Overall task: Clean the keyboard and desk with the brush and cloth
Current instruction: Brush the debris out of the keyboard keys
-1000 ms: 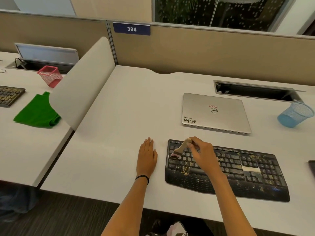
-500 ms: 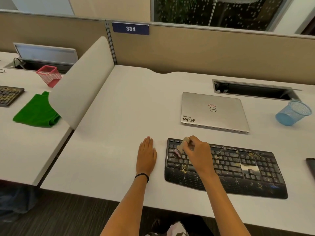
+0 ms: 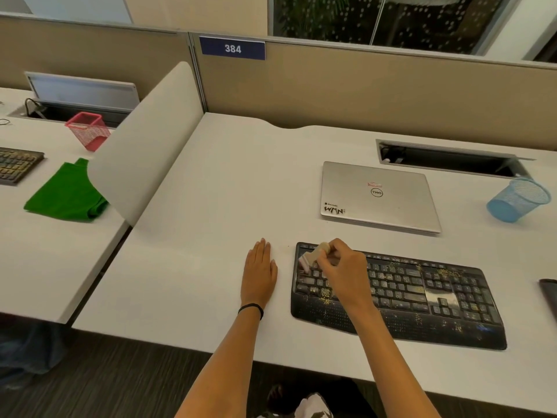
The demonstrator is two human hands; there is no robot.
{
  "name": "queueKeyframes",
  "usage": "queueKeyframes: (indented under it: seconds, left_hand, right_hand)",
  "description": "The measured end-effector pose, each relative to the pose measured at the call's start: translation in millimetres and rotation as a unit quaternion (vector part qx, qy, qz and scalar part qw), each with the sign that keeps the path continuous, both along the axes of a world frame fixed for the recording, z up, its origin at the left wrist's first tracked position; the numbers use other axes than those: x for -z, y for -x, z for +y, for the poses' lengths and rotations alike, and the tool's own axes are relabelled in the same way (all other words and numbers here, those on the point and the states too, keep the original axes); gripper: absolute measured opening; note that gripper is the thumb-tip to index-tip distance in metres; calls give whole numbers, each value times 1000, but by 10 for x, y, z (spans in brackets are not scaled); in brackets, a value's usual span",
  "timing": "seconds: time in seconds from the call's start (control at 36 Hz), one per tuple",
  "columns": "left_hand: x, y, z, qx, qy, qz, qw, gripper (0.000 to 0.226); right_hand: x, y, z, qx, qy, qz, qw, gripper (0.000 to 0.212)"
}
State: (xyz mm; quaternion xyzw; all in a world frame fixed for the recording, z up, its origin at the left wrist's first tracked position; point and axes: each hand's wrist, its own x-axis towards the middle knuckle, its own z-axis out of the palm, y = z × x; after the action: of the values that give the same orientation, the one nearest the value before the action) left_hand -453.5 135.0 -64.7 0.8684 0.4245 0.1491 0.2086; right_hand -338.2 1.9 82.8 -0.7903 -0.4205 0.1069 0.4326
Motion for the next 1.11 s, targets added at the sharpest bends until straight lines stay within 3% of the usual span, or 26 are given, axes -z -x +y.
queueKeyframes:
  seconds: [0.17,0.53,0.69,0.89,1.0,1.11]
  left_hand:
    - [2,2,-5,2,1,1,1000,50]
    - [10,-2,-1,0,5,1,1000,50]
    - [3,10,-9,1,6,-9,1000,50]
    - [19,4,3,4,2,-5,1000,50]
    - [3,4,-2,7,-3,-10,1000,50]
    - [15,11,-2,6,-5,-7,1000,49]
  right_hand:
    - [77,-29,-19,-32,49,-22,998,11]
    - [72,19,-49,-39,-7,26,999,11]
    - [97,26,-71,-17,11,-42,999,12]
    - [40,37,-74,-26,-16,68,997,9]
    - [60,-20,-138,14,-13,3,1000,9]
    - [50,-38,-183,-27,22,-60,998,12]
